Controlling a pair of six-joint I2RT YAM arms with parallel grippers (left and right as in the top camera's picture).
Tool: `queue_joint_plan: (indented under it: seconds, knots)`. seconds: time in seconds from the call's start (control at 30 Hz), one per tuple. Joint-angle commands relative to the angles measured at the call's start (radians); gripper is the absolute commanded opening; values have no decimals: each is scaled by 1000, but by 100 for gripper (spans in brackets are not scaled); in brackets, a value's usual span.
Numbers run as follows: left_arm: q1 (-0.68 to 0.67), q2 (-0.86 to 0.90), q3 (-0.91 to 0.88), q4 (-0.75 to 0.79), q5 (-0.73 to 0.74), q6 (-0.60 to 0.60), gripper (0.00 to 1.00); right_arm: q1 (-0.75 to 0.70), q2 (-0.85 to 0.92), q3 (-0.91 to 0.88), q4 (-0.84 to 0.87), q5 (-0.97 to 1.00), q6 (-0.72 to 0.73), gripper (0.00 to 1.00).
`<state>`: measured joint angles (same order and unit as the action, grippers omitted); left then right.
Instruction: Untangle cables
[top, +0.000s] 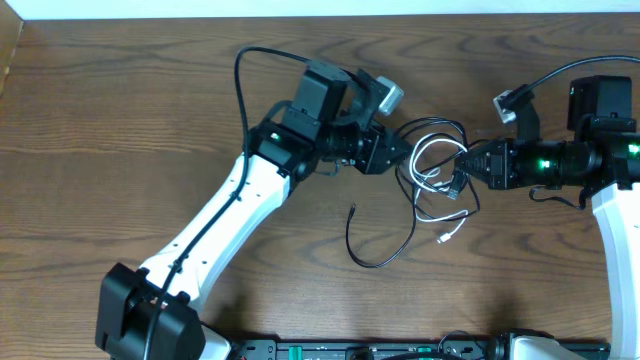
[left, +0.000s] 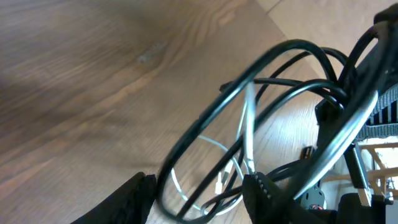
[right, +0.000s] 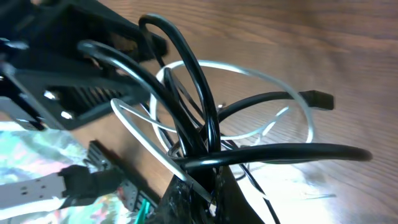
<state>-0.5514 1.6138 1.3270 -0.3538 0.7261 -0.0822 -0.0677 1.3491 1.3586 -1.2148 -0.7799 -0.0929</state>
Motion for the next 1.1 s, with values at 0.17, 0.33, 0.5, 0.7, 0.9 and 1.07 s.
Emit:
queue_joint_plan:
  seconds: [0.17,0.33,0.5,0.7,0.9,1.07]
  knots:
    - [-13,2,12,4,-12,-10,40,17,-8,14,0,-109,-44,1]
    - [-10,2,12,-13,-13,-9,8,17,-8,14,-13,54,-43,1]
    - [9,2,12,-143,-74,-8,7,17,-8,14,-63,511,66,2]
    - [36,2,12,-349,-253,-7,7,14,-8,14,-126,1091,351,12]
    - [67,-1,12,-380,-260,-5,8,-5,-8,14,-134,1159,434,23]
    - [67,-22,13,-272,41,-4,8,-3,-8,14,-78,817,361,27]
